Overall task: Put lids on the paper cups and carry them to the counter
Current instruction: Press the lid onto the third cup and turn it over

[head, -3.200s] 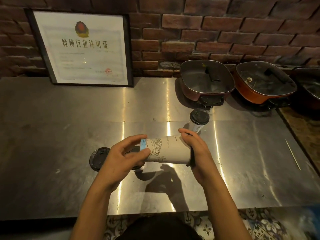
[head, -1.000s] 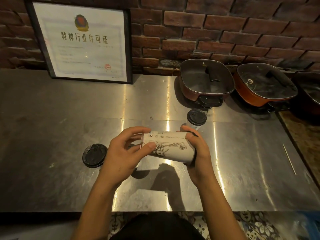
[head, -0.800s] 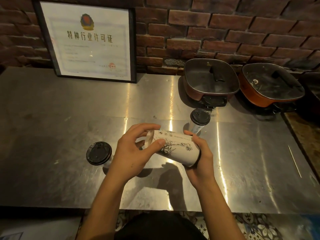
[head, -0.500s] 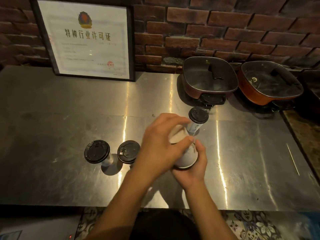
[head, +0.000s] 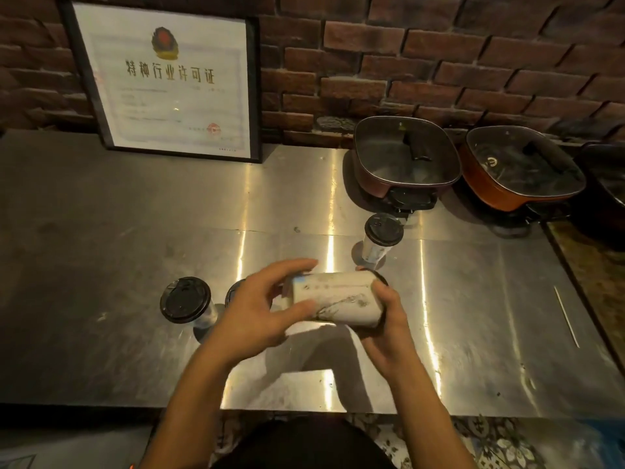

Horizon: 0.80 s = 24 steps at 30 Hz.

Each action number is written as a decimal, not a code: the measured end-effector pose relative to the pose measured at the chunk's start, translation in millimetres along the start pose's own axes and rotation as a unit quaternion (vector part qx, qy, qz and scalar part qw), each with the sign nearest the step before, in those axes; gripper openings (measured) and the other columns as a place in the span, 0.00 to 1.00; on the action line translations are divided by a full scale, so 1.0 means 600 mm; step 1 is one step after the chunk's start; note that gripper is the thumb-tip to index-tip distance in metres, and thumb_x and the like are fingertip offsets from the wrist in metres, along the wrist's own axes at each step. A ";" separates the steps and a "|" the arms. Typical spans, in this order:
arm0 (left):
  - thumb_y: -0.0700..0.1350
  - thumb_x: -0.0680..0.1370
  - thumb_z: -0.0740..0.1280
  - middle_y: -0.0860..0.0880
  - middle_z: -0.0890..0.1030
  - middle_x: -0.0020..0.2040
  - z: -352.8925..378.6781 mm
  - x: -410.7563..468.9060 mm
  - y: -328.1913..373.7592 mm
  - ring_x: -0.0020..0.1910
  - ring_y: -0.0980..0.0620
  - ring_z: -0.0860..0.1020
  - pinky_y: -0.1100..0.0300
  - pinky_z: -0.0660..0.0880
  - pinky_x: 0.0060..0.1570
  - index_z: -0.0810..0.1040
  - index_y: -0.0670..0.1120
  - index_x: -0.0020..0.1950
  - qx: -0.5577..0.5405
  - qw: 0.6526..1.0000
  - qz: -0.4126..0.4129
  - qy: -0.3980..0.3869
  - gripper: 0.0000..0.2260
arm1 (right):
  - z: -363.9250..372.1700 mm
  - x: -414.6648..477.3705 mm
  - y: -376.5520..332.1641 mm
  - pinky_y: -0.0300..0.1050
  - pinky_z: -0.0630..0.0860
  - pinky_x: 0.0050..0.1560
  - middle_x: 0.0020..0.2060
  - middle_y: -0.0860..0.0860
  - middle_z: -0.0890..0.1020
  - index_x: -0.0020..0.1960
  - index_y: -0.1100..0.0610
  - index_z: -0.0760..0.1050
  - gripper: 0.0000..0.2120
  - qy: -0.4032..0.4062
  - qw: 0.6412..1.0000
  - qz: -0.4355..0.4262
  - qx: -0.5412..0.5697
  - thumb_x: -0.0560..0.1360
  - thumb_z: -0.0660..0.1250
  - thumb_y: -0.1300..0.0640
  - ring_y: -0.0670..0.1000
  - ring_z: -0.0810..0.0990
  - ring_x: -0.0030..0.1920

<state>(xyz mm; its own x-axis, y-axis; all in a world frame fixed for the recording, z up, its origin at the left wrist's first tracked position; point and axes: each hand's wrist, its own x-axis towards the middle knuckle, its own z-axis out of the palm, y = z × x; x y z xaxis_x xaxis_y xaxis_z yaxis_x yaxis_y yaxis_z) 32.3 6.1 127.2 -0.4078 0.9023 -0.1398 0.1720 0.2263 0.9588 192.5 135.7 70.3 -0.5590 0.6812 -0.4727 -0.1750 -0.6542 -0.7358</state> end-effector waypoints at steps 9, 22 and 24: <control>0.74 0.72 0.59 0.59 0.82 0.64 -0.066 -0.120 -0.107 0.68 0.58 0.77 0.49 0.72 0.71 0.77 0.62 0.69 -0.118 0.972 -0.118 0.167 0.30 | 0.151 -0.037 0.056 0.33 0.72 0.64 0.67 0.33 0.73 0.75 0.36 0.64 0.48 -0.191 0.819 -0.198 -0.504 0.60 0.82 0.38 0.37 0.72 0.68; 0.40 0.79 0.68 0.61 0.87 0.51 -0.171 -0.218 -0.263 0.57 0.55 0.84 0.56 0.82 0.54 0.82 0.54 0.55 -0.223 0.913 -0.198 0.278 0.10 | 0.250 -0.013 0.272 0.19 0.56 0.61 0.71 0.49 0.68 0.81 0.52 0.55 0.53 -0.252 0.698 -0.150 -0.653 0.66 0.81 0.46 0.45 0.67 0.69; 0.38 0.79 0.70 0.55 0.87 0.50 -0.177 -0.215 -0.284 0.54 0.50 0.85 0.55 0.83 0.50 0.84 0.52 0.52 -0.227 0.905 -0.213 0.290 0.09 | 0.255 -0.003 0.298 0.20 0.55 0.60 0.71 0.51 0.70 0.81 0.55 0.57 0.51 -0.237 0.693 -0.141 -0.666 0.67 0.80 0.45 0.48 0.69 0.70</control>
<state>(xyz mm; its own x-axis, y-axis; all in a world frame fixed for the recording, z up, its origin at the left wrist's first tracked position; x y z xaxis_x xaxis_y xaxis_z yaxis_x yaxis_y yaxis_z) -39.9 -187.8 8.4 -0.7753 0.3945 -0.4933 -0.4438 0.2154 0.8698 38.1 -33.1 13.8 -0.9133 0.3297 -0.2391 0.3959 0.5813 -0.7109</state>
